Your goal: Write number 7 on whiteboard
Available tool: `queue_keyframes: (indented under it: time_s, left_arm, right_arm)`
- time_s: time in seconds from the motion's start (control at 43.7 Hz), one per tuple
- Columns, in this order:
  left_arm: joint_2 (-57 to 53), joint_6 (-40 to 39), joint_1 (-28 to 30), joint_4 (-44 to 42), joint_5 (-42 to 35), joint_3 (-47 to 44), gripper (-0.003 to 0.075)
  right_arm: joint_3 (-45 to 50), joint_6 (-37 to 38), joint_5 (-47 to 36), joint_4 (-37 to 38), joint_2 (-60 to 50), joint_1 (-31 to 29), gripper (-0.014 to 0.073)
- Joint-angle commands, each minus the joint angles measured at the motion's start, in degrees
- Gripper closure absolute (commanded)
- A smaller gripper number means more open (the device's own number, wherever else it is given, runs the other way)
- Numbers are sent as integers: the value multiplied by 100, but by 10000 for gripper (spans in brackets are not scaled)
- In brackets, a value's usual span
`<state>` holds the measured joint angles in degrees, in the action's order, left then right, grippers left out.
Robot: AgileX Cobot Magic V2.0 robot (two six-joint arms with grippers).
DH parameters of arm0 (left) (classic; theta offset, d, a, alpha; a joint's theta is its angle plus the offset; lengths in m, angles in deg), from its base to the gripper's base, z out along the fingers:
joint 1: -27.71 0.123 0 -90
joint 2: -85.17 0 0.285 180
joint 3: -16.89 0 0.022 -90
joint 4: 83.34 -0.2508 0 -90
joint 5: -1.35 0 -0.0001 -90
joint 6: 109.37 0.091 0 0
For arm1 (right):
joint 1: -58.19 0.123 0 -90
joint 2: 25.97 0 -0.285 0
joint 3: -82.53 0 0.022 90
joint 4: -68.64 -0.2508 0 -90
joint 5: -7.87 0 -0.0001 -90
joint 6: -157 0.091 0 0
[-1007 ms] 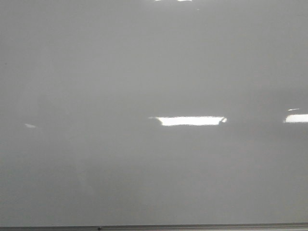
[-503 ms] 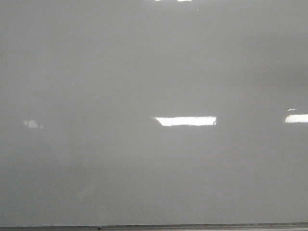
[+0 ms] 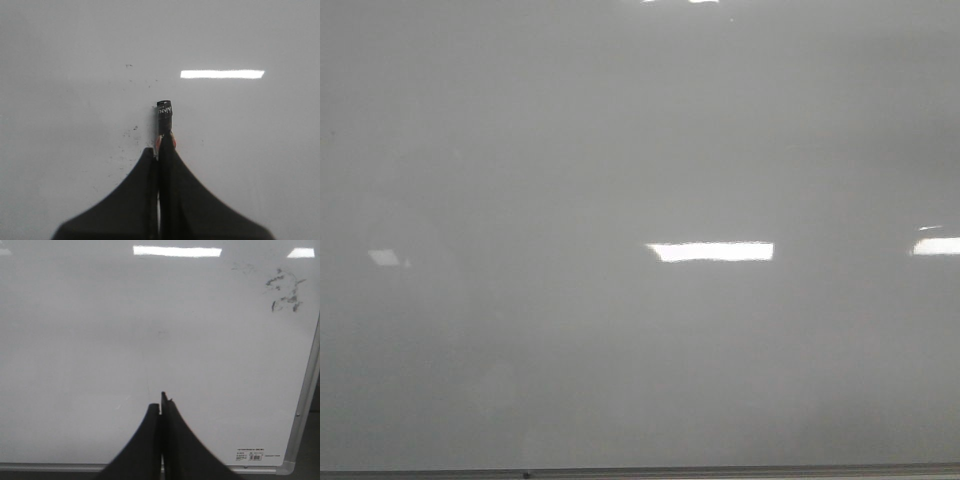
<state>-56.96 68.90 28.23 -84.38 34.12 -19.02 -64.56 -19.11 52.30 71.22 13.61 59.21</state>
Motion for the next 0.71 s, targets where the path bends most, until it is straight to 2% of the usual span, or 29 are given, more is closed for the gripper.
queue_keyframes:
  time_s: [0.0, 0.183, 0.275, 0.366, 0.458, 0.526, 0.595, 0.686]
  left_arm:
    - [150, -16, -19, 104, -406, 187, 741]
    - [226, -16, -256, 187, -395, 187, 734]
    - [317, -7, -314, 174, -318, 187, 656]
    - [472, -7, -314, 135, -170, 187, 478]
    - [712, -18, -314, 104, -23, 187, 293]
    - [918, -42, -314, 104, 92, 187, 190]
    - [1143, -42, -314, 59, 139, 187, 150]
    - [1470, -66, -314, 2, 68, 187, 153]
  right_arm:
    - [-143, -295, -396, 13, 126, 212, 662]
    - [-143, -555, -401, 19, 164, 495, 657]
    - [-132, -555, -387, 19, 198, 495, 625]
    - [-132, -555, -382, 19, 252, 495, 512]
    - [-110, -555, -382, 19, 264, 495, 316]
    - [-103, -550, -382, 19, 264, 495, 179]
    - [-103, -550, -382, 19, 267, 495, 78]
    - [-103, -550, -400, 19, 267, 495, 43]
